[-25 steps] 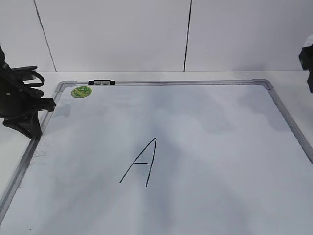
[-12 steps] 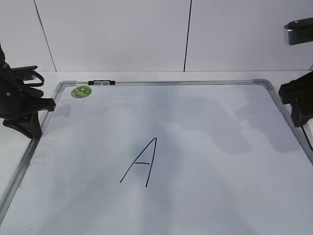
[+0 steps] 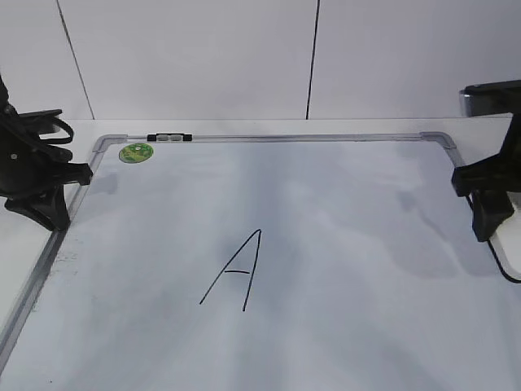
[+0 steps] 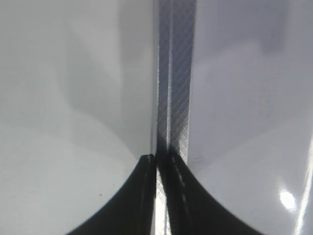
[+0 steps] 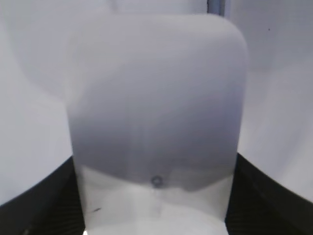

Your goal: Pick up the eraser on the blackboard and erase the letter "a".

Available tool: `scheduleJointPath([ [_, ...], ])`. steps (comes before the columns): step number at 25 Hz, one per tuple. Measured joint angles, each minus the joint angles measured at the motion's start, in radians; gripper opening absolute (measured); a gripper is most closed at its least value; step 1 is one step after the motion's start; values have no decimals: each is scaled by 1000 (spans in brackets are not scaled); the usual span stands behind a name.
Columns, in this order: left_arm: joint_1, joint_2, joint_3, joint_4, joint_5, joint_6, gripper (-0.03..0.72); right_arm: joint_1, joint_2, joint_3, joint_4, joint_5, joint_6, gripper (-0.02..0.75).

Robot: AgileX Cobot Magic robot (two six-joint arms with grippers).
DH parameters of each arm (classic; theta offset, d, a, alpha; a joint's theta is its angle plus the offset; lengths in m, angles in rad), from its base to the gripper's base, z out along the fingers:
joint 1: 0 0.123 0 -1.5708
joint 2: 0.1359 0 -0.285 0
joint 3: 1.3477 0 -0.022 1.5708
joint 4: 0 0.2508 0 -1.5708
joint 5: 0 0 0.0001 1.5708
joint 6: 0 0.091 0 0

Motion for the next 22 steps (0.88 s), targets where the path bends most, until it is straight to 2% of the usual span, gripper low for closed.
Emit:
scheduleJointPath([
  [6, 0, 0, 0, -2, 2, 0, 69, -44, 102, -58, 53, -2, -30, 561],
  [13, 0, 0, 0, -2, 2, 0, 74, -78, 221, -173, 56, 6, -44, 561],
  [22, 0, 0, 0, -2, 2, 0, 76, -138, 340, -207, 69, 8, -53, 561],
])
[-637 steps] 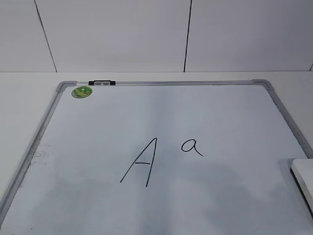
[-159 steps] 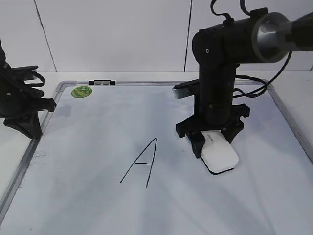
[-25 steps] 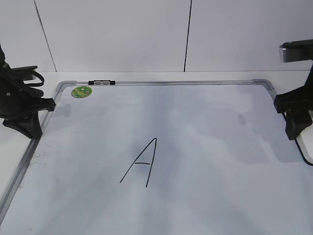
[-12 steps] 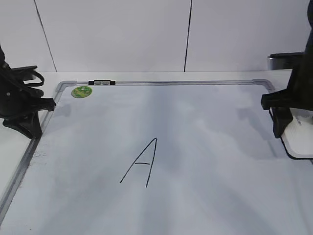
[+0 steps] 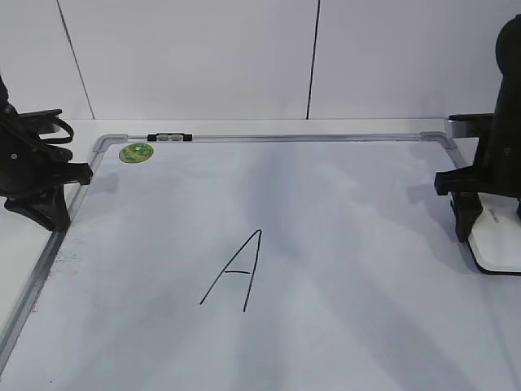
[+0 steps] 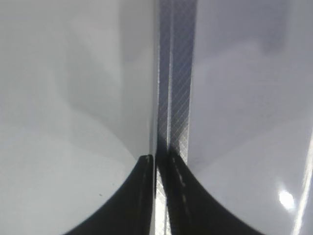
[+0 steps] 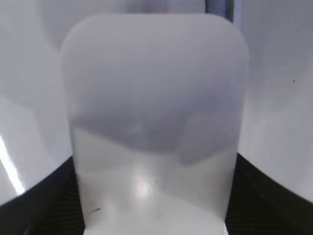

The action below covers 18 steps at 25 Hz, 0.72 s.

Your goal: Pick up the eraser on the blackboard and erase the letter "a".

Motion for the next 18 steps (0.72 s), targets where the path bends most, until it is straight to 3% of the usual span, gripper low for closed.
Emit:
scheduleJointPath([
  [18, 0, 0, 0, -5, 0, 0, 77, -10, 4, -4, 4, -49, -20, 561],
])
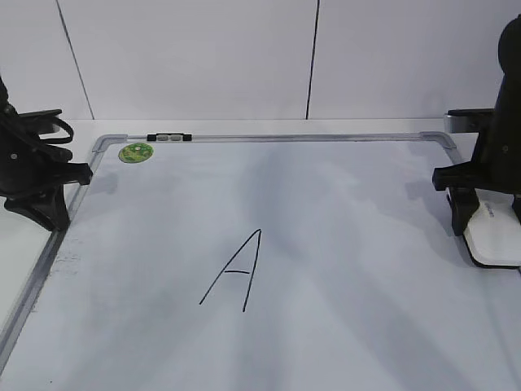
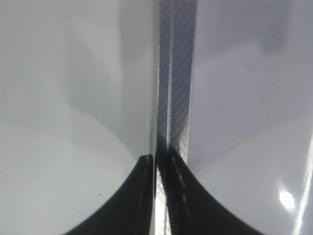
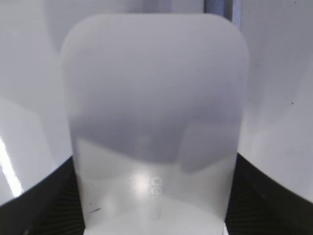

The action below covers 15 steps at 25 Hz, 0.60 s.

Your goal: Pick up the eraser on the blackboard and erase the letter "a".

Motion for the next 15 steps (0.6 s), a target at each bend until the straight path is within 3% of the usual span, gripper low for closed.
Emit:
scheduleJointPath([
  [15, 0, 0, 0, 0, 0, 0, 77, 0, 0, 0, 7, 2, -75, 561],
])
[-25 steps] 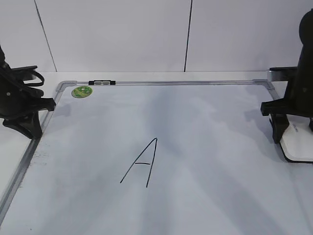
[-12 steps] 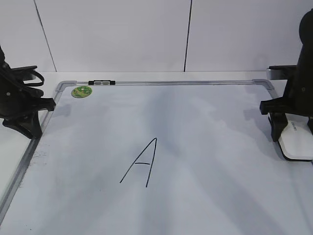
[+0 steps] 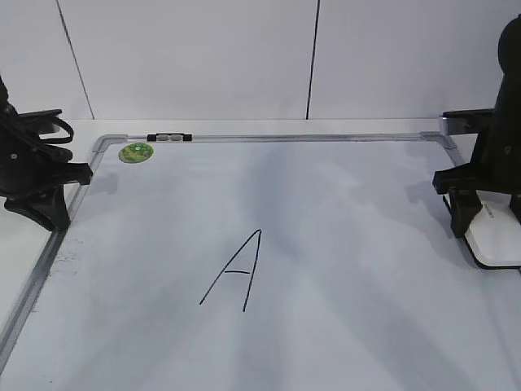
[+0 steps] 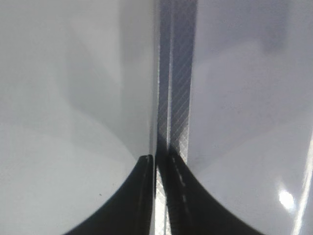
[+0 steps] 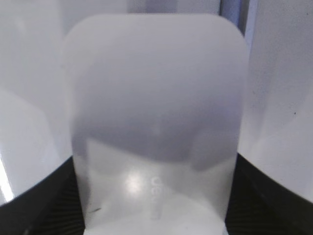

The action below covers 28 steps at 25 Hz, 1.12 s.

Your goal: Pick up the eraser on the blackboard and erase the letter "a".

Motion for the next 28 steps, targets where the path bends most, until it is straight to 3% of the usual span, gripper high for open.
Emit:
scheduleJointPath([
  [28, 0, 0, 0, 0, 0, 0, 77, 0, 43, -19, -1, 6, -38, 561],
])
